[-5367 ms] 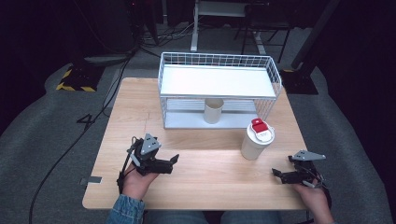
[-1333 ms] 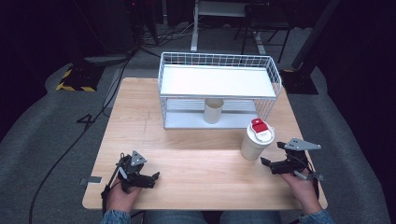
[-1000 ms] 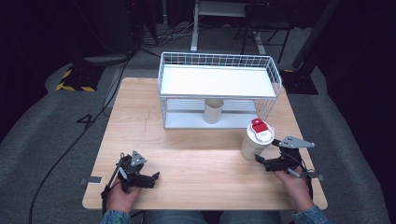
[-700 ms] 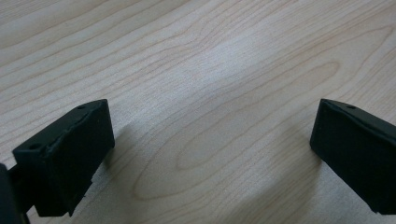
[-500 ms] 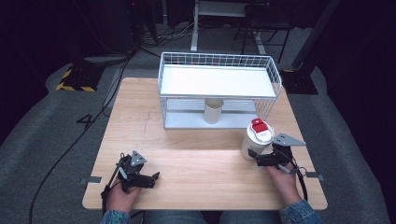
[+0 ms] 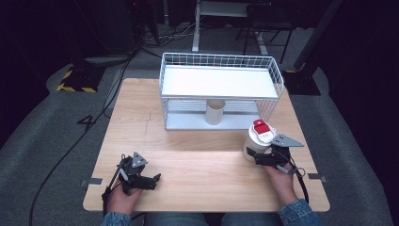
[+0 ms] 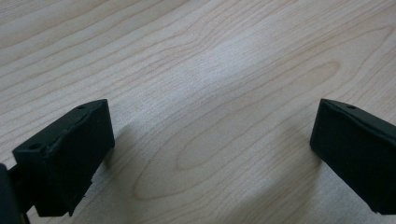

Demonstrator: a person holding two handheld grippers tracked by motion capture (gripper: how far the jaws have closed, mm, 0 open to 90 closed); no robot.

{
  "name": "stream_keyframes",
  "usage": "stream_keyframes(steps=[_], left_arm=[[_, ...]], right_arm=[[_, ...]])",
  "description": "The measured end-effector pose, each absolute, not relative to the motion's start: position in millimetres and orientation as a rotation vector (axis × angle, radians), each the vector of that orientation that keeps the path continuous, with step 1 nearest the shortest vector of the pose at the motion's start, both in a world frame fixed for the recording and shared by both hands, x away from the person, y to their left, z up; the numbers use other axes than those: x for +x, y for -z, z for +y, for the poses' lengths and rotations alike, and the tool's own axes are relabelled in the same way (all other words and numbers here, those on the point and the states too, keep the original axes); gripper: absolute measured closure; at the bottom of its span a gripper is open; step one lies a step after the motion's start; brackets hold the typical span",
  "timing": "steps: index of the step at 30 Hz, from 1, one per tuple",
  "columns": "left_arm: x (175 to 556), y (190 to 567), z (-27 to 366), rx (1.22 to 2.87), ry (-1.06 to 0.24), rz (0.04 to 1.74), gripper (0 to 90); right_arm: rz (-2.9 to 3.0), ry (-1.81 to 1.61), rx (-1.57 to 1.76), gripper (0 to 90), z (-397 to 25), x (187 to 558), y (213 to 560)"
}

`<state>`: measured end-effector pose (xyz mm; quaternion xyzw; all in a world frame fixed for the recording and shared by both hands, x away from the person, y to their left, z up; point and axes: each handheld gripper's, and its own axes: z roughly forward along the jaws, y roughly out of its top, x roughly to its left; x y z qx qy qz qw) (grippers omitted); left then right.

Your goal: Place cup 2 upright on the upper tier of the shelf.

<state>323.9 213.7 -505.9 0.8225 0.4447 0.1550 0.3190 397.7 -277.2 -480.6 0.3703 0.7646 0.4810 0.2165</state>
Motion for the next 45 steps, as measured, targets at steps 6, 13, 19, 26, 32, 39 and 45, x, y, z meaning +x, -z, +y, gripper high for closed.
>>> stream_keyframes(steps=[6,13,19,26,32,39,45], left_arm=[[324,506,214,2.162,-0.408,1.168,0.3],[324,506,214,2.161,-0.408,1.169,0.3],[324,506,214,2.160,-0.410,1.168,0.3],[324,506,214,2.161,-0.409,1.168,0.3],[324,506,214,2.161,-0.408,1.168,0.3],[324,506,214,2.161,-0.407,1.169,0.3],[324,506,214,2.161,-0.410,1.168,0.3]], right_arm=[[2.121,-1.335,1.032,13.5,-278,398,480],[2.121,-1.338,1.032,13.6,-278,398,480],[2.125,-1.335,1.037,13.7,-278,398,480],[2.132,-1.340,1.031,13.9,-279,398,479],[2.130,-1.337,1.027,14.1,-278,397,479],[2.116,-1.355,1.013,14.2,-280,396,476],[2.102,-1.382,1.030,14.2,-284,395,469]])
